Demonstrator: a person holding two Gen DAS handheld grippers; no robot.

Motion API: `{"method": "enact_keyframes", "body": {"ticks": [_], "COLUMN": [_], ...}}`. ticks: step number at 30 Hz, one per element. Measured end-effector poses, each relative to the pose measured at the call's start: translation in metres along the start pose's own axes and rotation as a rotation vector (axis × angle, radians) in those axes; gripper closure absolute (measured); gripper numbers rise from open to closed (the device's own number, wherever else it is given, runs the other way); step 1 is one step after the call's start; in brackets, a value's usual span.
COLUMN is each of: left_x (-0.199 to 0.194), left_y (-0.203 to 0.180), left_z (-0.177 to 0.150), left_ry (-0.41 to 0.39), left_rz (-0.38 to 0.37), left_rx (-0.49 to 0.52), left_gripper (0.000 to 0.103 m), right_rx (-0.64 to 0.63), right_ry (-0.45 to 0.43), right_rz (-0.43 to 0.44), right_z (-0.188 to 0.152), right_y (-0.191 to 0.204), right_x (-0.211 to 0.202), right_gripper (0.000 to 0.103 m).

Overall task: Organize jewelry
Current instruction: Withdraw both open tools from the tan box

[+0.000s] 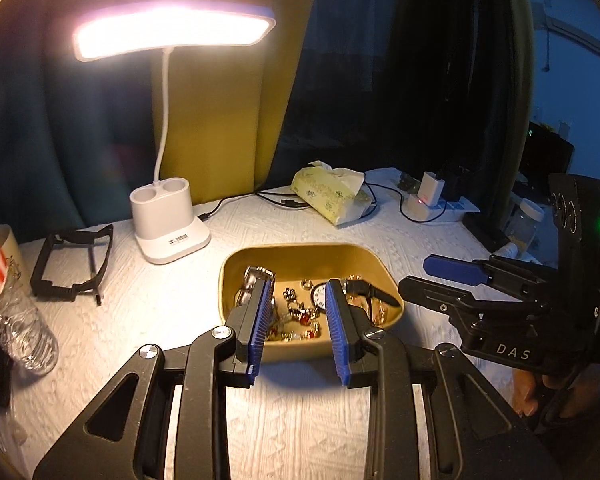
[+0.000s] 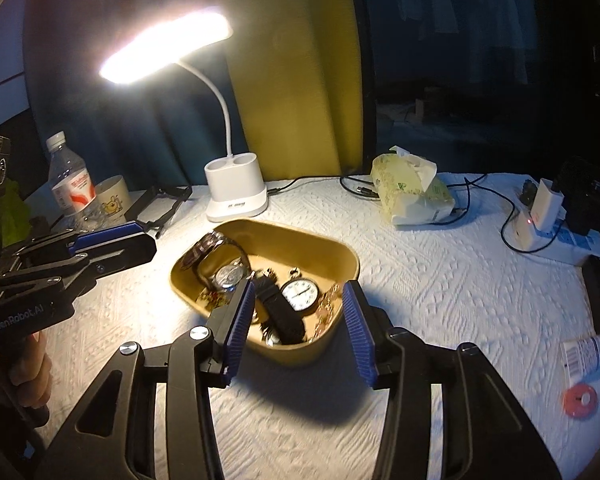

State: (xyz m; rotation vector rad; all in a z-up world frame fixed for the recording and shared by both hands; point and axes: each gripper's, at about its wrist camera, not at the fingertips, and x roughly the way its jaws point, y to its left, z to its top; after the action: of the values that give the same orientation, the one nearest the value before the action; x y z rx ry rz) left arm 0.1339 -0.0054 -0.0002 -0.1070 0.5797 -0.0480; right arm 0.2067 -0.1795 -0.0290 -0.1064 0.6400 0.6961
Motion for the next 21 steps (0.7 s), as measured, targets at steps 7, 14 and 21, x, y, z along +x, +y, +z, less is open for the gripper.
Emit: {"method": "enact_keyframes", "body": {"ticks": [7, 14, 21], "left_x": [-0.022, -0.047, -0.062], "left_y": [0.004, -0.002, -0.005], "left_z": [-0.01, -0.023, -0.035], "left_ry": [-0.016, -0.05, -0.058], "left_rz": [-0.01, 0.043, 0.05], "left_rx": [-0.035, -0.036, -0.027], "left_gripper": [0.073, 0.072, 0.07], "right_rx": [0.005, 0.007, 0.008], "right_ry": [-0.011, -0.016, -0.024], "right_rz": [-0.015, -0.028, -0.037], "right_z": [-0.012, -0.025, -0.035], "right_y": [0.011, 0.021, 0.027], "right_x": [-0.018, -0.034, -0.045], "right_gripper": [0.056, 0.055, 0.053]}}
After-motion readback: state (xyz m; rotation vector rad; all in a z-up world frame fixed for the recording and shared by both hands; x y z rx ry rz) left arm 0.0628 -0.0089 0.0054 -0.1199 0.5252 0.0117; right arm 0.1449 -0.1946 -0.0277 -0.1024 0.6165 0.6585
